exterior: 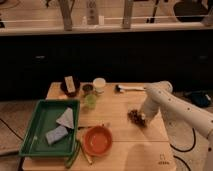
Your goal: Place grapes in red bowl
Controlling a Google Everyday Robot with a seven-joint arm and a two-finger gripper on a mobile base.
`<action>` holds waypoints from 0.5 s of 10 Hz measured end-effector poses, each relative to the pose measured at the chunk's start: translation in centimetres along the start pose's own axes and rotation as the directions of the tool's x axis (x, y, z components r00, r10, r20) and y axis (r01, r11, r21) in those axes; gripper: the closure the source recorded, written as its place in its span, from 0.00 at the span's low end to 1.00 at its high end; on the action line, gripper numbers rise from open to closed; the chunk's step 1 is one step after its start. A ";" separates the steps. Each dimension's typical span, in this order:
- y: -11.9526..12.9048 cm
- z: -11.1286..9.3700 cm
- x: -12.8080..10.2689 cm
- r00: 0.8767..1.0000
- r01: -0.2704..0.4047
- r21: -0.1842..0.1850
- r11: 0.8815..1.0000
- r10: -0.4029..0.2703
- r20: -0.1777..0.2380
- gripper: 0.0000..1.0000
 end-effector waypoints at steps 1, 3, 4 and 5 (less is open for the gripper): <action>-0.2 0.2 -0.2 1.000 -0.001 0.000 1.000 0.001 0.007 0.91; -0.3 0.5 -0.6 1.000 -0.004 -0.006 1.000 0.004 0.020 1.00; -0.3 0.5 -0.5 1.000 -0.009 -0.009 1.000 0.009 0.027 1.00; -0.2 0.5 -0.4 0.999 -0.013 -0.008 1.000 0.013 0.030 1.00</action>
